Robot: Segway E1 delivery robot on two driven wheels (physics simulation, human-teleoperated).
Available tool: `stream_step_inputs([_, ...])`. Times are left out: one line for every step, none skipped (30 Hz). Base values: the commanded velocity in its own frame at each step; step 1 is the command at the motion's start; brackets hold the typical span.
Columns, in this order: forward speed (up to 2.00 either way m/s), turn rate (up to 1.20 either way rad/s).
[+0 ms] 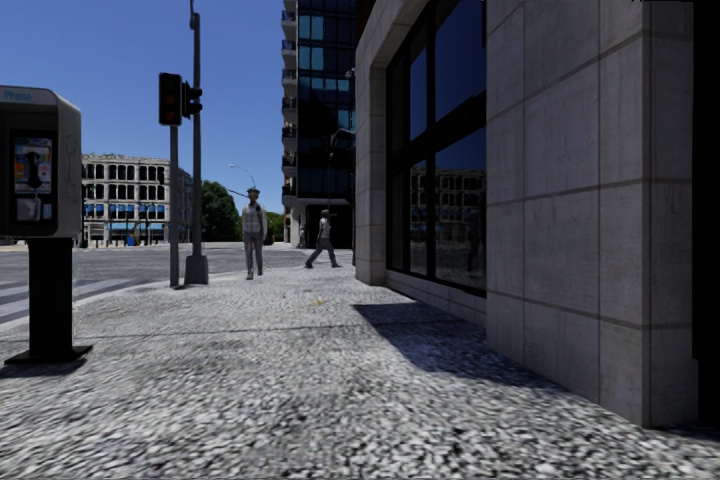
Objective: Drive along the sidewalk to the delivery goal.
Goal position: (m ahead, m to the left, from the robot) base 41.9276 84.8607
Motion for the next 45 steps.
stream_step_inputs([2.00,0.00])
stream_step_inputs([2.00,0.00])
stream_step_inputs([2.00,0.00])
stream_step_inputs([2.00,0.17])
stream_step_inputs([2.00,0.17])
stream_step_inputs([2.00,0.34])
stream_step_inputs([2.00,0.44])
stream_step_inputs([2.00,0.50])
stream_step_inputs([2.00,0.50])
stream_step_inputs([2.00,0.54])
stream_step_inputs([2.00,0.63])
stream_step_inputs([2.00,0.74])
stream_step_inputs([2.00,0.74])
stream_step_inputs([2.00,0.78])
stream_step_inputs([2.00,0.80])
stream_step_inputs([2.00,0.80])
stream_step_inputs([2.00,0.80])
stream_step_inputs([2.00,0.80])
stream_step_inputs([2.00,0.80])
stream_step_inputs([2.00,0.80])
stream_step_inputs([2.00,0.80])
stream_step_inputs([2.00,0.80])
stream_step_inputs([2.00,0.80])
stream_step_inputs([2.00,0.80])
stream_step_inputs([2.00,0.80])
stream_step_inputs([2.00,0.80])
stream_step_inputs([2.00,0.80])
stream_step_inputs([2.00,0.80])
stream_step_inputs([2.00,0.80])
stream_step_inputs([2.00,0.80])
stream_step_inputs([2.00,0.00])
stream_step_inputs([2.00,0.00])
stream_step_inputs([2.00,0.00])
stream_step_inputs([2.00,0.00])
stream_step_inputs([2.00,0.00])
stream_step_inputs([2.00,0.00])
stream_step_inputs([1.96,0.00])
stream_step_inputs([1.82,0.00])
stream_step_inputs([1.82,0.00])
stream_step_inputs([1.73,0.00])
stream_step_inputs([1.65,0.00])
stream_step_inputs([1.62,0.00])
stream_step_inputs([1.62,0.00])
stream_step_inputs([1.59,0.00])
stream_step_inputs([1.56,0.00])
